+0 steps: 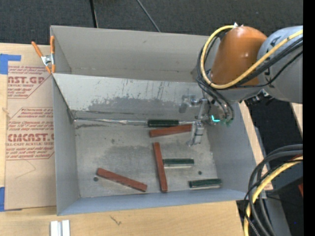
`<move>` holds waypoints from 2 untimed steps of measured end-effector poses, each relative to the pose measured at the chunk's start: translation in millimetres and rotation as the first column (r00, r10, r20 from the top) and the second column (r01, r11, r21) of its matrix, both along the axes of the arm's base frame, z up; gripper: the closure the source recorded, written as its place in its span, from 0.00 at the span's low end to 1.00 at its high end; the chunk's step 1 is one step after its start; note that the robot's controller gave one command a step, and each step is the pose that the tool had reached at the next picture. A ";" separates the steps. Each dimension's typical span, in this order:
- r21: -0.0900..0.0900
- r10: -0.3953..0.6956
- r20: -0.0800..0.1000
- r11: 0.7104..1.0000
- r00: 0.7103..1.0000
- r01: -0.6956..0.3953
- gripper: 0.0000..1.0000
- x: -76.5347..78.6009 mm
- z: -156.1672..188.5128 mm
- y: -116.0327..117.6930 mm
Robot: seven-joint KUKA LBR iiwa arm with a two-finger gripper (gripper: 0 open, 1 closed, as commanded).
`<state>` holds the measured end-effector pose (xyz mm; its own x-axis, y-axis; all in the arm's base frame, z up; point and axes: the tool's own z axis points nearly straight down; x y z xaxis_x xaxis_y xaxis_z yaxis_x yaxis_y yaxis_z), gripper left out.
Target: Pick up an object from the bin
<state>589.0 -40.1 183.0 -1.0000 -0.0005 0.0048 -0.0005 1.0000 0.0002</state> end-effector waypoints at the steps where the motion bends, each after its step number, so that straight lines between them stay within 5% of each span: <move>1: -0.001 0.001 0.007 1.000 1.000 -0.001 0.00 1.7 3.8 0.0; 2: -0.001 0.060 0.013 0.998 0.998 -0.060 0.00 -30.8 -39.6 0.4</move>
Offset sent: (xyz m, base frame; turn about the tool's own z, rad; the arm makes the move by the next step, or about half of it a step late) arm -0.0803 -0.0001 -0.1054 -0.1412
